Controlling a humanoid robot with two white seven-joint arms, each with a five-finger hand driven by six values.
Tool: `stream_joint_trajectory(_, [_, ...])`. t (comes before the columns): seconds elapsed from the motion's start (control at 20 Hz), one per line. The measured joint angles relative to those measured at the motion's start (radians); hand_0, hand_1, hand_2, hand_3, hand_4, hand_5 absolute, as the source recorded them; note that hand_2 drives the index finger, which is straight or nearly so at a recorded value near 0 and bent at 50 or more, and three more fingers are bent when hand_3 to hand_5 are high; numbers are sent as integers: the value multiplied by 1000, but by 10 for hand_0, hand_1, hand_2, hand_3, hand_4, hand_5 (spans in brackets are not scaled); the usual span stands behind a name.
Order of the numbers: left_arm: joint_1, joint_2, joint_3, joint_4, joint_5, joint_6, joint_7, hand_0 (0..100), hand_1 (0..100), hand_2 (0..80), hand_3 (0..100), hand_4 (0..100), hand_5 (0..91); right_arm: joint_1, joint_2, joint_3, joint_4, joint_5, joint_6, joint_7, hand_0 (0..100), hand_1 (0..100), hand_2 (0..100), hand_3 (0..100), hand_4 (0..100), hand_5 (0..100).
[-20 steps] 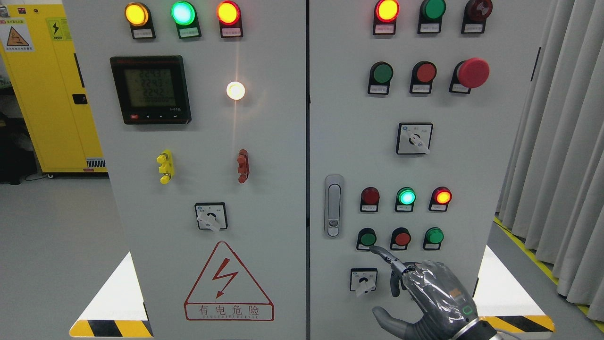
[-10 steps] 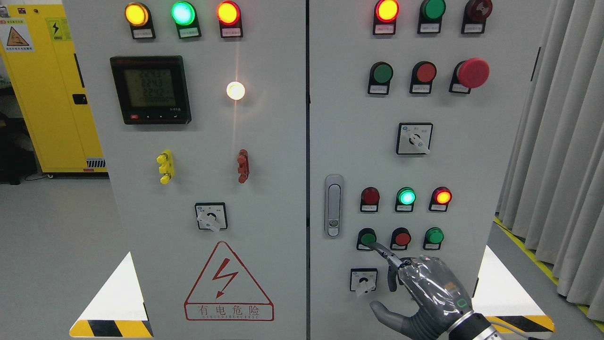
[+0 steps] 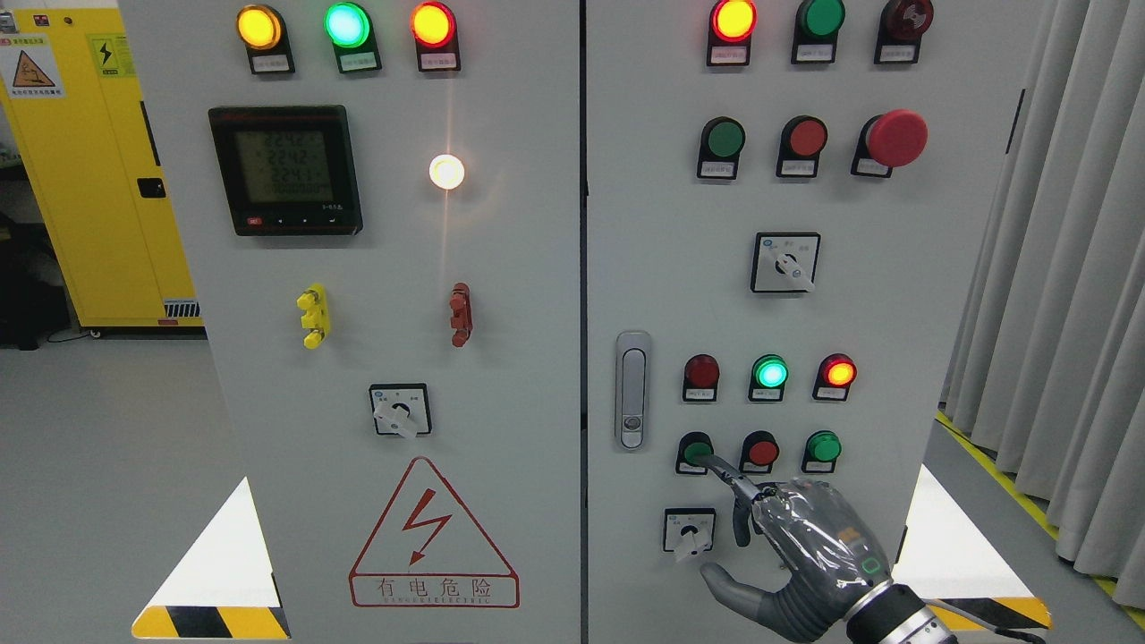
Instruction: Press green start button
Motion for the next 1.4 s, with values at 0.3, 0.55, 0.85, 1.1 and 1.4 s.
stream_joint_trajectory(0.3, [0, 0, 0, 0, 0, 0, 0, 120, 556, 0, 0, 0, 0, -11, -1, 1, 19, 0, 15, -1, 387, 640, 0, 739, 769, 756])
stream_joint_trajectory(0.55, [0, 0, 0, 0, 0, 0, 0, 120, 556, 0, 0, 0, 0, -15, -1, 1, 32, -1, 19, -3, 402, 639, 0, 739, 765, 755])
stream_joint_trajectory(0.85, [0, 0, 0, 0, 0, 0, 0, 120, 556, 0, 0, 0, 0, -15, -1, 1, 37, -4, 20, -9, 408, 638, 0, 734, 766, 755])
stream_joint_trajectory(1.1, [0, 0, 0, 0, 0, 0, 0, 120, 556, 0, 0, 0, 0, 0, 0, 0, 24, -11, 24, -48, 426, 638, 0, 724, 758, 754])
stream_joint_trajectory(1.4, [0, 0, 0, 0, 0, 0, 0, 120, 556, 0, 0, 0, 0, 31, 4, -4, 3, -34, 19, -89, 438, 637, 0, 713, 756, 748])
